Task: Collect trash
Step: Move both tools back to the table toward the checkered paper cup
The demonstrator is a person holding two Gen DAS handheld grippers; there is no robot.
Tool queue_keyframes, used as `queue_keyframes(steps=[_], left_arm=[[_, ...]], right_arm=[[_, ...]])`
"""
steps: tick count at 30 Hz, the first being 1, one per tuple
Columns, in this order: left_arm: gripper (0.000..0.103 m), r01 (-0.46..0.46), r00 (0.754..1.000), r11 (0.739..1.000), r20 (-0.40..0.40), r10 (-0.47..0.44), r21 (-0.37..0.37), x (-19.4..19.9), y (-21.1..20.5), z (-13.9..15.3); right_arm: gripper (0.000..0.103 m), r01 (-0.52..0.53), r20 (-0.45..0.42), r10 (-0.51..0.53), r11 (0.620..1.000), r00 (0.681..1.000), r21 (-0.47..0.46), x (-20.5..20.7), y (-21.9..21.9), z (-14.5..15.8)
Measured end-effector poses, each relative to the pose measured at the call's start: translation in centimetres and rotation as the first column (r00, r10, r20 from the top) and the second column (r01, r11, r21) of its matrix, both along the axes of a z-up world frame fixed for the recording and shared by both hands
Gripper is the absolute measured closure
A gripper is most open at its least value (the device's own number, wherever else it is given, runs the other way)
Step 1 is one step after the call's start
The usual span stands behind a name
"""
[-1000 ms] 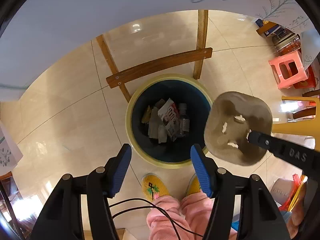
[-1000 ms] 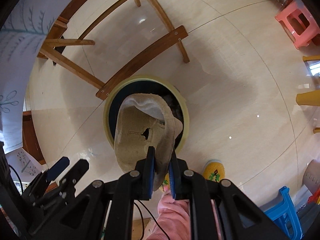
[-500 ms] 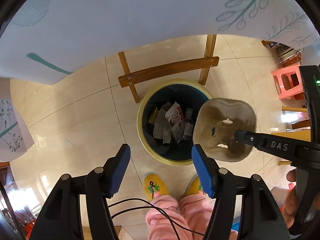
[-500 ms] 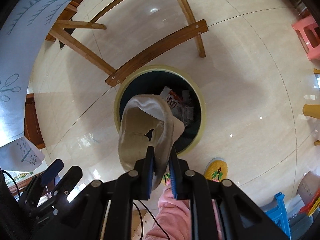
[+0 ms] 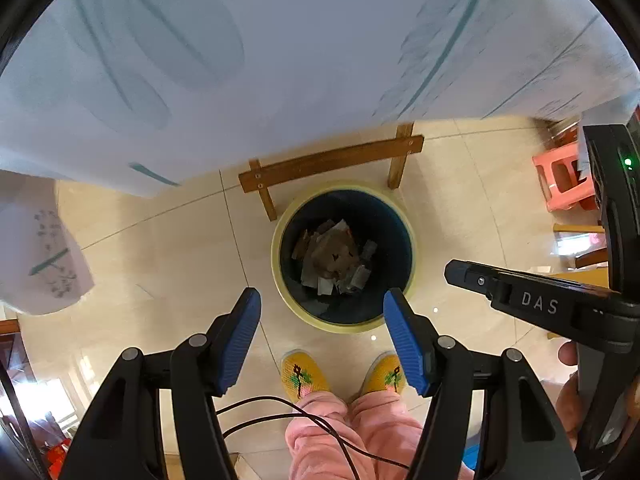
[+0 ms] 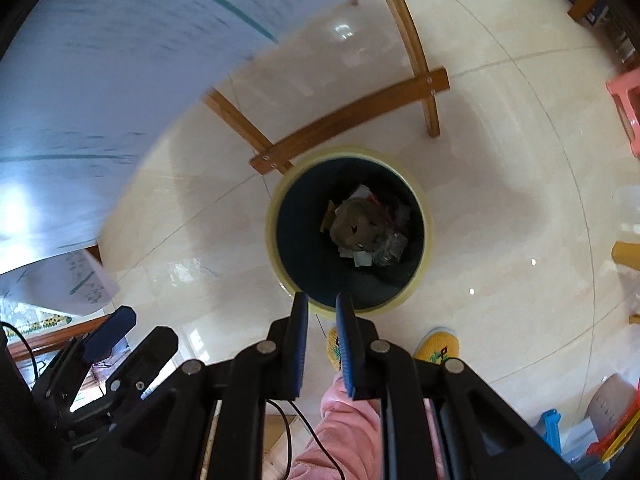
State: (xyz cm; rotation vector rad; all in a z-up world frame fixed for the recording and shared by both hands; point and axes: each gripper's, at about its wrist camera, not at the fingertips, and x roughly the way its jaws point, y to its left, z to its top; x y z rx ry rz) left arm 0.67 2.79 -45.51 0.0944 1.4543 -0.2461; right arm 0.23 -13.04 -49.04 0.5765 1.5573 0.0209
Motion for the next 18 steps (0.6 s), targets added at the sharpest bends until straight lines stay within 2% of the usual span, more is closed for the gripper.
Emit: queue_keyframes(steps=[5, 12, 14, 15, 16, 18], left_arm=[[0.041, -0.01, 0.999, 1.0, 0.045, 0.011, -0.021, -0.1, 0.1, 5.5], [0.041, -0.023, 0.989, 0.998, 0.146, 0.031, -0.054, -0.9, 0.2, 16.1], [0.036, -0.033, 0.984, 0.997, 0.173, 0.046, -0.076, -1.3, 0.3, 19.6], [0.025, -0.034, 0.982, 0.996, 0.181, 0.048, -0.08, -1.5, 0.3, 20.9], [0.018, -0.033, 0.979, 0.996, 0.197, 0.049, -0.085, -1.8, 0.3, 22.7], [0.018, -0.026, 0.971, 0.996, 0.235, 0.047, -0.089, -2.4, 0.3, 25.5]], right_arm=[[0.088, -0.028, 0.091, 0.028, 1.0, 0.995, 0.001, -0.6, -0.3, 6.2], [0.088, -0.073, 0.236, 0.071, 0.997, 0.969, 0.0, -1.8, -0.6, 16.5], [0.076, -0.093, 0.276, 0.092, 0.996, 0.957, -0.009, -2.0, -0.6, 19.4], [0.063, -0.106, 0.299, 0.105, 0.994, 0.948, -0.012, -2.1, -0.6, 21.0], [0.058, -0.116, 0.323, 0.114, 0.993, 0.939, -0.015, -2.2, -0.6, 22.6], [0.058, -0.133, 0.37, 0.133, 0.991, 0.919, -0.027, -2.5, -0.7, 25.7]])
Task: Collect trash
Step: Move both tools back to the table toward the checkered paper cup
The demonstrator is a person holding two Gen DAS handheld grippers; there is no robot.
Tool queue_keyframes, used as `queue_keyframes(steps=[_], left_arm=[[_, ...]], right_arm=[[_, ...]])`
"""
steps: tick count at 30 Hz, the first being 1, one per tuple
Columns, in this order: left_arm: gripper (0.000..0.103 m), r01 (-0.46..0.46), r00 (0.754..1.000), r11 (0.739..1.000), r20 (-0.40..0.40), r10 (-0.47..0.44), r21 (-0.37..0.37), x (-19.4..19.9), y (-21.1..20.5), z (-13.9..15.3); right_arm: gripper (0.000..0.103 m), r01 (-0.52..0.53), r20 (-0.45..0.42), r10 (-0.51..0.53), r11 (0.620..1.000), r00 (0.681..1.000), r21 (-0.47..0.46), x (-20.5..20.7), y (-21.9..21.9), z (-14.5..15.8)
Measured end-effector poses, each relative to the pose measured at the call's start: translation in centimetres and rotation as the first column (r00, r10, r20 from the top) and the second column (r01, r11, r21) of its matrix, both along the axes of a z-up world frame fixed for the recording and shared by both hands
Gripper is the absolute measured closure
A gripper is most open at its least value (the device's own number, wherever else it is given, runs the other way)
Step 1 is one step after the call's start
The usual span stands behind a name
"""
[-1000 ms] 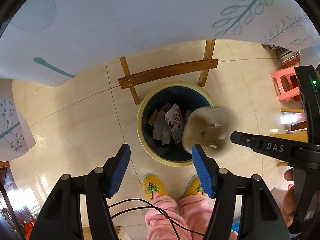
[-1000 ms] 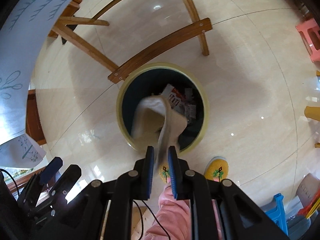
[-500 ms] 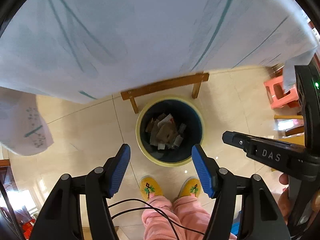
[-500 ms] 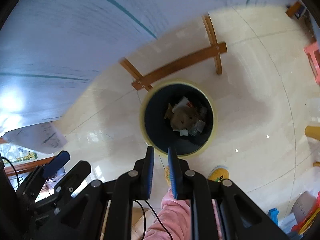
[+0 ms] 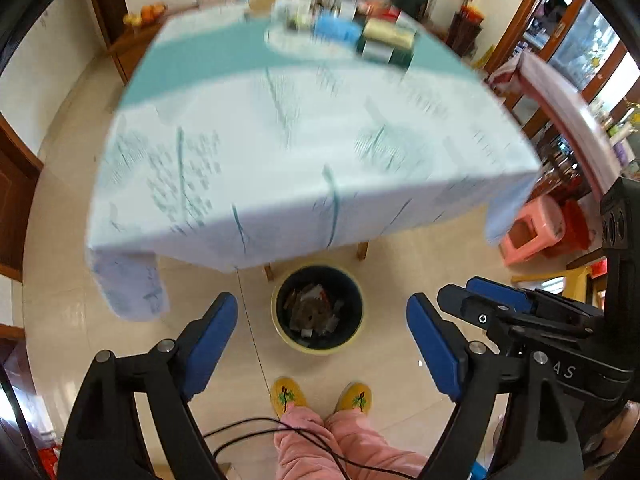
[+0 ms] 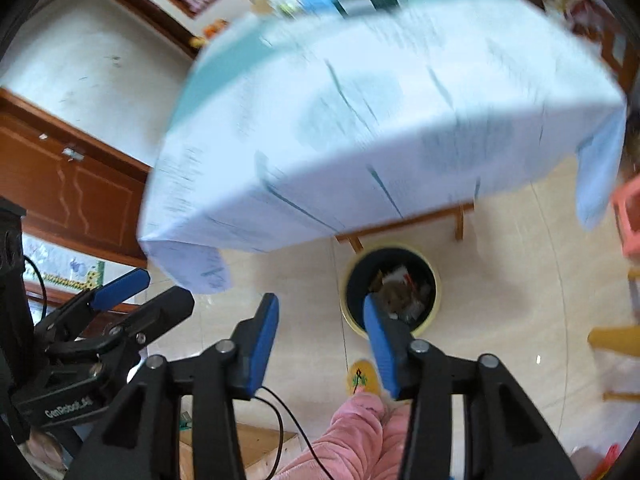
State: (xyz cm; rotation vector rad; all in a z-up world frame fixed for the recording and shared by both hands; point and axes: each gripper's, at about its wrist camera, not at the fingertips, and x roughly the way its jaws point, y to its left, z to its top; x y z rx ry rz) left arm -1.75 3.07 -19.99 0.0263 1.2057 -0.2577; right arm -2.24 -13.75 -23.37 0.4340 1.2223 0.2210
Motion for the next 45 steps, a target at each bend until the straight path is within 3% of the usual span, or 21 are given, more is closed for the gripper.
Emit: queue_keyframes(steps=[5, 10, 13, 17, 22, 26, 35, 40, 45], left_arm=[[0.012, 0.0, 0.997, 1.0, 0.079, 0.001, -0.015, -1.6, -0.1, 7.6], [0.005, -0.017, 0.985, 0.999, 0.171, 0.021, -0.03, -2.7, -0.3, 14.1], [0.0, -0.045, 0.974, 0.998, 0.219, 0.052, -0.038, -3.2, 0.0, 17.5], [0.001, -0.091, 0.948, 0.995, 0.302, 0.1, -0.043, -3.1, 0.3, 21.0], [0.001, -0.104, 0.889, 0.993, 0.443, 0.117, -0.055, -2.9, 0.2, 24.9], [0.001, -0.08, 0.876, 0.997, 0.476, 0.078, -0.016, -1.5, -0.3, 26.4], [0.001, 0.041, 0.904, 0.998, 0.427, -0.019, -0.041, 5.6, -0.3, 26.9], [0.001, 0.039, 0.931, 0.999, 0.363, -0.045, 0.022, 13.6, 0.6, 24.6], [0.005, 0.077, 0.95, 0.996, 0.299, -0.09, 0.054, 24.8, 2.2, 21.3]], right_arm=[[0.056, -0.001, 0.114, 0.001, 1.0, 0.993, 0.003, -0.7, -0.5, 7.1], [0.033, 0.034, 0.28, -0.032, 0.999, 0.959, -0.001, -1.7, -1.7, 13.3], [0.029, 0.038, 0.363, -0.029, 0.999, 0.932, -0.019, -1.8, -2.6, 16.3], [0.029, 0.017, 0.413, 0.002, 0.999, 0.911, -0.042, -1.1, -3.2, 18.9], [0.029, 0.008, 0.432, 0.014, 0.999, 0.902, -0.047, 0.3, -4.5, 21.1], [0.029, 0.026, 0.442, 0.008, 0.997, 0.897, -0.071, 1.7, -5.2, 22.0], [0.029, 0.102, 0.417, -0.037, 0.986, 0.908, -0.135, 7.5, -6.6, 21.7], [0.029, 0.156, 0.404, -0.076, 0.974, 0.912, -0.167, 13.2, -6.1, 21.0], [0.029, 0.231, 0.347, -0.159, 0.957, 0.924, -0.176, 20.7, -5.2, 19.5]])
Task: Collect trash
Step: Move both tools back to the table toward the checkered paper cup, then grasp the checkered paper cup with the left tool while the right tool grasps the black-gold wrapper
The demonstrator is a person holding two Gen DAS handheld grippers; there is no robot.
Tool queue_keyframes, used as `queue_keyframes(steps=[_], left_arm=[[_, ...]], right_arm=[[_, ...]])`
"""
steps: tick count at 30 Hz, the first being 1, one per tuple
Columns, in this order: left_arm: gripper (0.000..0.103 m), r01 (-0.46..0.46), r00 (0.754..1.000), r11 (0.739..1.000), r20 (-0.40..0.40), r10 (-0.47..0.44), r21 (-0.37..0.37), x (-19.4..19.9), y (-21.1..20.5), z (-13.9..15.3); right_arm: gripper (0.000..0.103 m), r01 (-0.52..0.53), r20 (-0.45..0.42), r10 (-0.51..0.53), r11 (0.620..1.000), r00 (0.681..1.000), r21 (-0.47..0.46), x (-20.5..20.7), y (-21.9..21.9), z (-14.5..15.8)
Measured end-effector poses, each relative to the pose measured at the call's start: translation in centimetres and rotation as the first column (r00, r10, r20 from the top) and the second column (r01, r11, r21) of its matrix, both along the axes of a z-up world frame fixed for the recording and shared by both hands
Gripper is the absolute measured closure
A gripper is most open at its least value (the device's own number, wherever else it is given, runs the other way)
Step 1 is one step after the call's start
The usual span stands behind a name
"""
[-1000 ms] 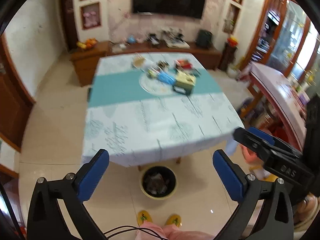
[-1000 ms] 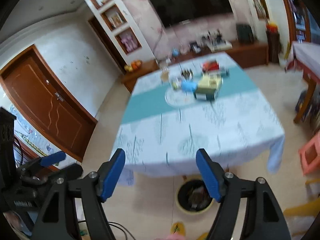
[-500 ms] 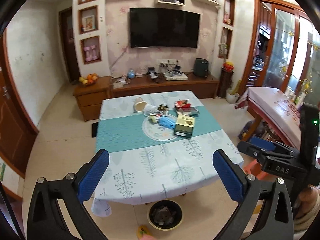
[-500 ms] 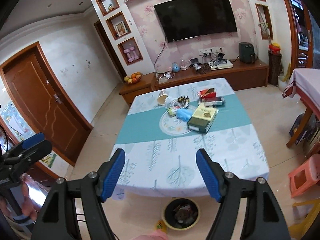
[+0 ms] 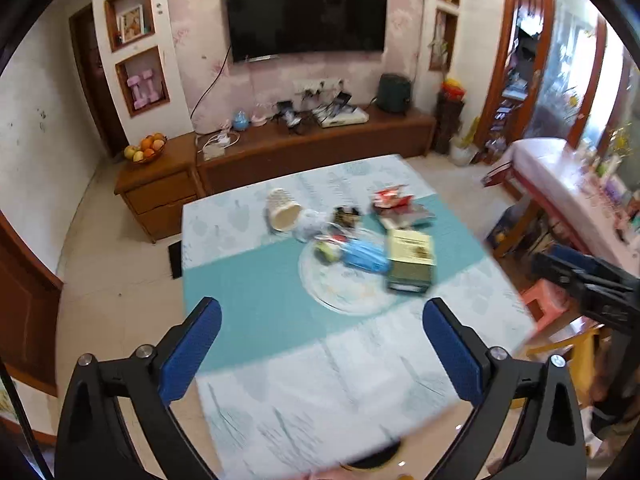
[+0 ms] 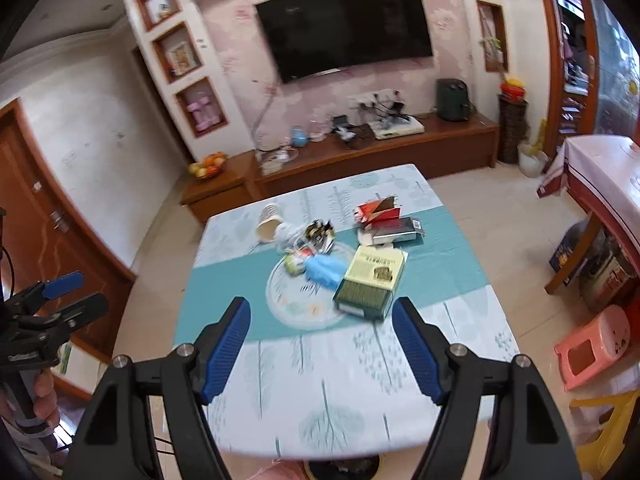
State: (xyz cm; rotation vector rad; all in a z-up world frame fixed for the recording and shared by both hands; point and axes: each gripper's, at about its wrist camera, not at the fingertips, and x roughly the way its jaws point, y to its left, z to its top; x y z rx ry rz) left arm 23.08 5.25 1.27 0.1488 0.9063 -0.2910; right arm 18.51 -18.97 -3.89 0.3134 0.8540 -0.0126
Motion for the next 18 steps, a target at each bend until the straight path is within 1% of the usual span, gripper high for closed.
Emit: queue_keyframes(steps=[2, 4, 6, 8, 9, 10, 12, 15, 18], left_arm=[[0.006, 0.007, 0.999, 1.0, -0.049, -0.006, 0.018, 5.3, 0.6, -1.6], [0.006, 0.014, 0.997, 0.999, -0.079, -0.012, 0.03, 9.8, 1.0, -3.0], [0.006, 0.035, 0.995, 0.999, -0.099, -0.033, 0.024, 14.0, 1.3, -4.6], [0.006, 0.044, 0.991, 0.999, -0.128, -0.044, 0.002, 18.0, 1.5, -6.2], [0.006, 0.045, 0.988, 0.999, -0.145, -0.047, -0.016, 20.2, 1.7, -7.2], [0.006, 0.04, 0.986, 0.999, -0.162, -0.045, -0.03, 22.1, 1.7, -8.1], [0.006, 0.011, 0.978, 0.998, -0.208, -0.022, -0.055, 25.9, 1.7, -10.5], [0.006, -0.04, 0.963, 0.996, -0.268, 0.017, -0.08, 30.3, 1.6, -13.9], [0.006, -0.074, 0.945, 0.991, -0.324, 0.035, -0.11, 33.4, 1.2, -17.0]], right_arm=[[0.029, 0.027, -0.05, -0.026, 1.0, 0.998, 0.014, 3.6, 0.5, -1.0], [0.029, 0.042, -0.098, -0.04, 0.999, 0.994, 0.023, 7.3, 1.1, -2.2], [0.029, 0.055, -0.114, -0.052, 0.998, 0.992, 0.022, 10.2, 1.7, -3.3], [0.03, 0.061, -0.139, -0.058, 0.998, 0.989, 0.023, 13.3, 2.3, -4.7], [0.036, 0.063, -0.153, -0.058, 0.998, 0.986, 0.028, 15.0, 2.5, -5.6], [0.045, 0.064, -0.172, -0.059, 0.998, 0.983, 0.028, 16.8, 2.7, -6.6], [0.055, 0.068, -0.217, -0.06, 0.997, 0.974, 0.033, 19.8, 2.9, -8.6], [0.056, 0.075, -0.27, -0.051, 0.994, 0.962, 0.078, 23.4, 2.7, -11.6], [0.056, 0.075, -0.312, -0.033, 0.99, 0.95, 0.122, 26.3, 2.6, -14.3]])
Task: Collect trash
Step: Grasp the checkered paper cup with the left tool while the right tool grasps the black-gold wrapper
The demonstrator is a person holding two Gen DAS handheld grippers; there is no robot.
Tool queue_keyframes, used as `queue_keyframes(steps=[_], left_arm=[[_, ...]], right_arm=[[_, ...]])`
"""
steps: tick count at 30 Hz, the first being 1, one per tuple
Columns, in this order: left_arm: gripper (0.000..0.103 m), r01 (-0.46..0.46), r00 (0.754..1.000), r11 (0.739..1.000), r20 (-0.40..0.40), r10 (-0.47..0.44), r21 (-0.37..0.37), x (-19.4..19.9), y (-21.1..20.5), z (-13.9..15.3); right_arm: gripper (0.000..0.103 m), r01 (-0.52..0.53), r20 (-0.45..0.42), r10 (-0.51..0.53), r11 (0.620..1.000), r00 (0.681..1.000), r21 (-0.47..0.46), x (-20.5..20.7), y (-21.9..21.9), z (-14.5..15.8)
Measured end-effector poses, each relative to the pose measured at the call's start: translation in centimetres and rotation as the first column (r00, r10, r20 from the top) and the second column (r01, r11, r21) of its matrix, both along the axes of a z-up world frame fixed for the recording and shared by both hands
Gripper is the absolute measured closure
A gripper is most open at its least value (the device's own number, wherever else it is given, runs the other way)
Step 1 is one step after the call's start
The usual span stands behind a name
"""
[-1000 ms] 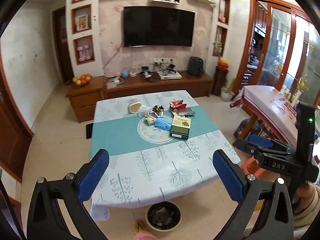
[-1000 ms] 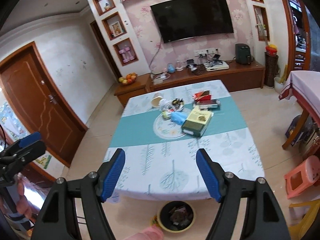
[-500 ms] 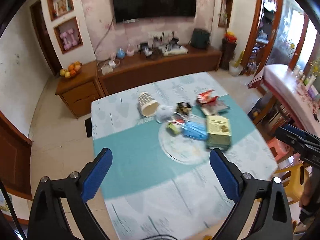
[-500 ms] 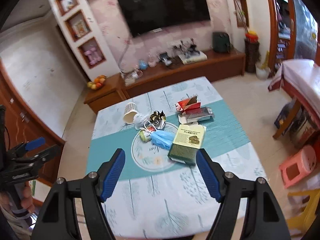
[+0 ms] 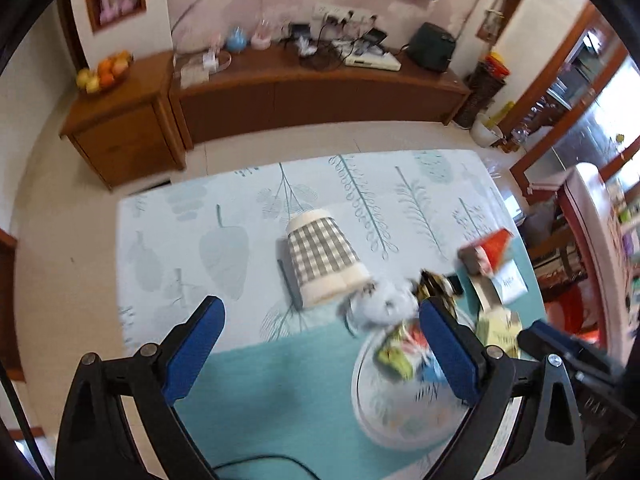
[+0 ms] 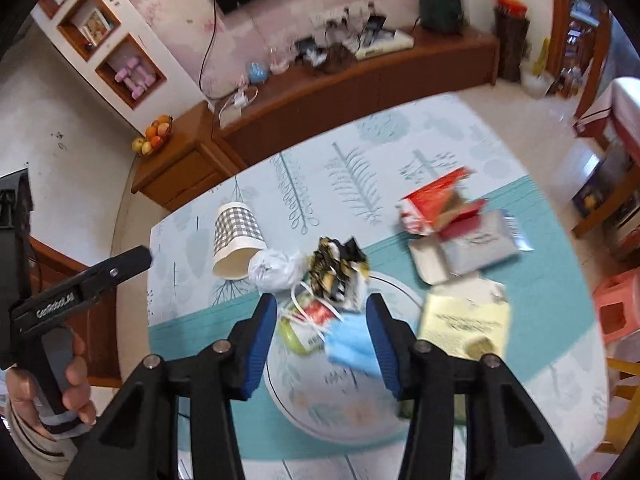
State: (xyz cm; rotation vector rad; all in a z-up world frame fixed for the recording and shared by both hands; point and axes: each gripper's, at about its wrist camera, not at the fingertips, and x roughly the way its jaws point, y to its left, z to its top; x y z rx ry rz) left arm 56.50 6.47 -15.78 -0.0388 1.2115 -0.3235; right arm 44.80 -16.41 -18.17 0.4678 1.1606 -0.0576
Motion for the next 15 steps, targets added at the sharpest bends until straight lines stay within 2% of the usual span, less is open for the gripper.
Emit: queue_keyframes(steps=[7, 15], left_arm=[[0.006, -0.049, 0.991, 0.998, -0.122, 0.044, -0.033, 5.0, -1.6, -5.9], [0.006, -0.061, 0.979, 0.998, -0.194, 0.065, 0.029, 7.2, -3.3, -10.2]], right_arm=[[0.056, 0.032, -0.085, -0.026, 0.997, 0.996, 0.064, 4.7, -1.0, -5.4], [0.056, 0.022, -0.12, -0.016, 0.999, 0.993, 0.045, 6.8, -1.1, -8.4]])
